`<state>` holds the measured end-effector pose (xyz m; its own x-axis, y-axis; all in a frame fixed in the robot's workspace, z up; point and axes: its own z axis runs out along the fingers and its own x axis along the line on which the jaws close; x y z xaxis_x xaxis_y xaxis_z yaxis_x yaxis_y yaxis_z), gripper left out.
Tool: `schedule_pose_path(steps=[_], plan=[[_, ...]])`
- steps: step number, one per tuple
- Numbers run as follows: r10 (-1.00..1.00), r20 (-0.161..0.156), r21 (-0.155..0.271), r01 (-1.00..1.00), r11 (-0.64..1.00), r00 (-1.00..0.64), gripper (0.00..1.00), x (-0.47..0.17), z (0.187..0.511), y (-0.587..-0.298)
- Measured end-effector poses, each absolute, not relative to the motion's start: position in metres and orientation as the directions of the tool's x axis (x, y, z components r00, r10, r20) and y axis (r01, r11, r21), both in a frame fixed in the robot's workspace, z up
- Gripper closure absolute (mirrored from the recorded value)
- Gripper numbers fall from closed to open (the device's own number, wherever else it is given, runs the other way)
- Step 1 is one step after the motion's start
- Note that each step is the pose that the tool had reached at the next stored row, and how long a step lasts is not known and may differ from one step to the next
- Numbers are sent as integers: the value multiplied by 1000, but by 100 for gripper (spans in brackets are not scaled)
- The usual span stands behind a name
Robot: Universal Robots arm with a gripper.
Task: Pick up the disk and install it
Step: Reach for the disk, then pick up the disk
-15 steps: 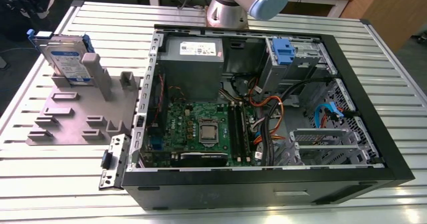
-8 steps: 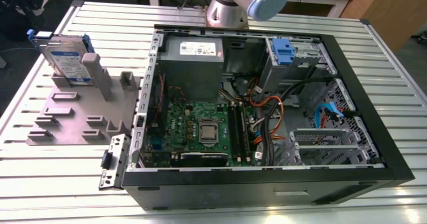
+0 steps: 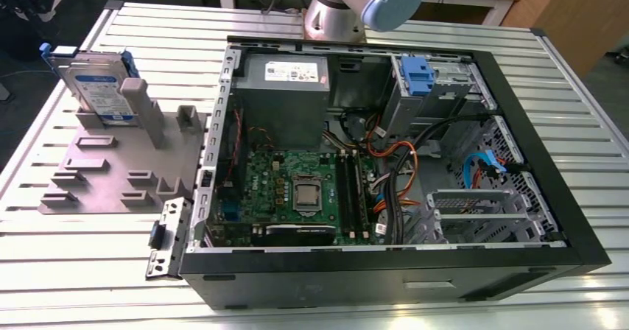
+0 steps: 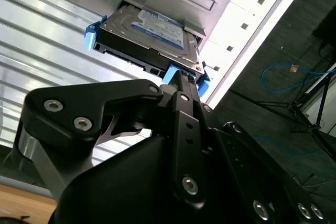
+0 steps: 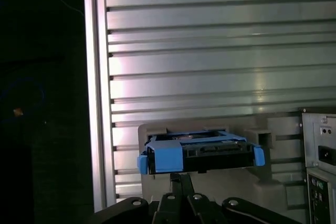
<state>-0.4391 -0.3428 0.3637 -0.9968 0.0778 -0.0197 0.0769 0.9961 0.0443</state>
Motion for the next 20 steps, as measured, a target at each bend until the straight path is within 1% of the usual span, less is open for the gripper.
schedule_pose_path(steps=[15, 20], plan=[[77, -20, 44, 76, 996, -997, 89, -439, 363, -343], [43, -20, 44, 42, 998, -999, 89, -439, 363, -343]])
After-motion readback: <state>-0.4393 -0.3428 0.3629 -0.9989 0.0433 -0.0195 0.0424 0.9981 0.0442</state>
